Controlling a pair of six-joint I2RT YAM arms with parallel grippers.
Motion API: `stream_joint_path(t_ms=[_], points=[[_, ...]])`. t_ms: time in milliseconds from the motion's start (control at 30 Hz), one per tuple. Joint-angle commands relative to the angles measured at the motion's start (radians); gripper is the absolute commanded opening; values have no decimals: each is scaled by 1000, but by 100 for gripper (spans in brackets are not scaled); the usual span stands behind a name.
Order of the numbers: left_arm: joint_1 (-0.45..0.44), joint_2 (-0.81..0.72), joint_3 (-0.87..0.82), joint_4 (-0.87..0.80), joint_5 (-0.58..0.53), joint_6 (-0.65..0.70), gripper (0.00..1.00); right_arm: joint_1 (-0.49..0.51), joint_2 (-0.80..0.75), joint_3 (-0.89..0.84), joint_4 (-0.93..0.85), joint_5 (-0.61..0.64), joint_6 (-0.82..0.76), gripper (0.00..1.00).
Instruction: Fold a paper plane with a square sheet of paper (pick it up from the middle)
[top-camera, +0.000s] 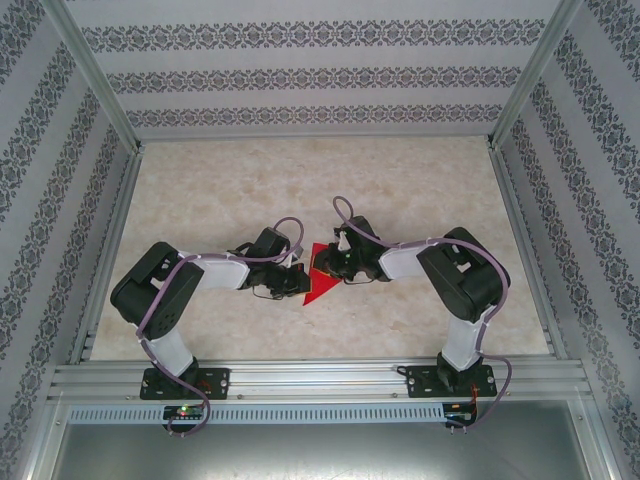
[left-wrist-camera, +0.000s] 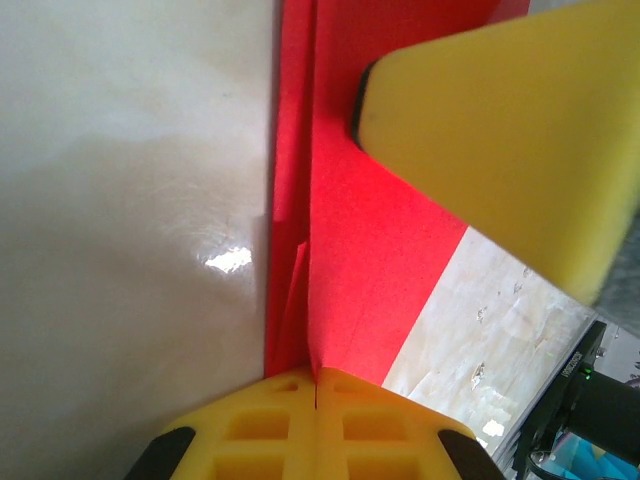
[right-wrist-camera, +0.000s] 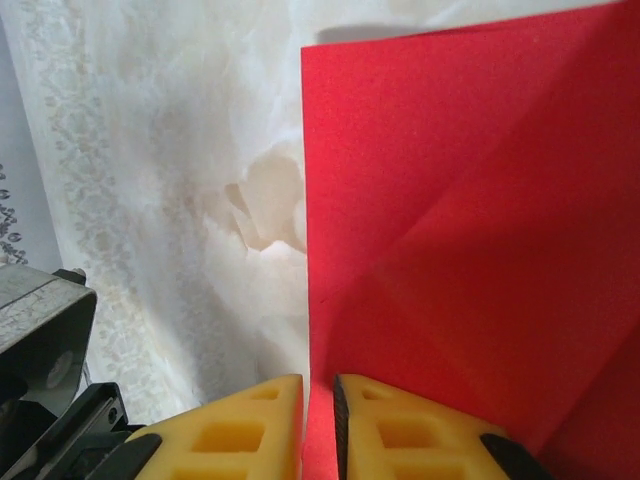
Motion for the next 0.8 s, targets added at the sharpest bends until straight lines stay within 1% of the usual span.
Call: stream_joint_path(t_ms=[0,67,233,433,533,633,767], points=[[15,32,5,-77,5,14,0,-13,26,-20,-17,45,-8,17],[15,33,6,-76,13,10,0,-16,26,-27,-23,50,-6,17],[15,31,7,-78,3,21,0,-21,0,-45,33,20,13,17],[14,34,-1,-68,-2,10,0,-55,-143,-76,-8,44,-3,19],[15,37,-1,-68,-1,9,0,-65,-166,-75,-15,8,-15,19],[15,43,4,-71,1,9,0,-48,-167,-59,-4,-28,-13,19],[15,47,4,-72,4,7,0,-12,-144,-27,-10,-21,-11,19]])
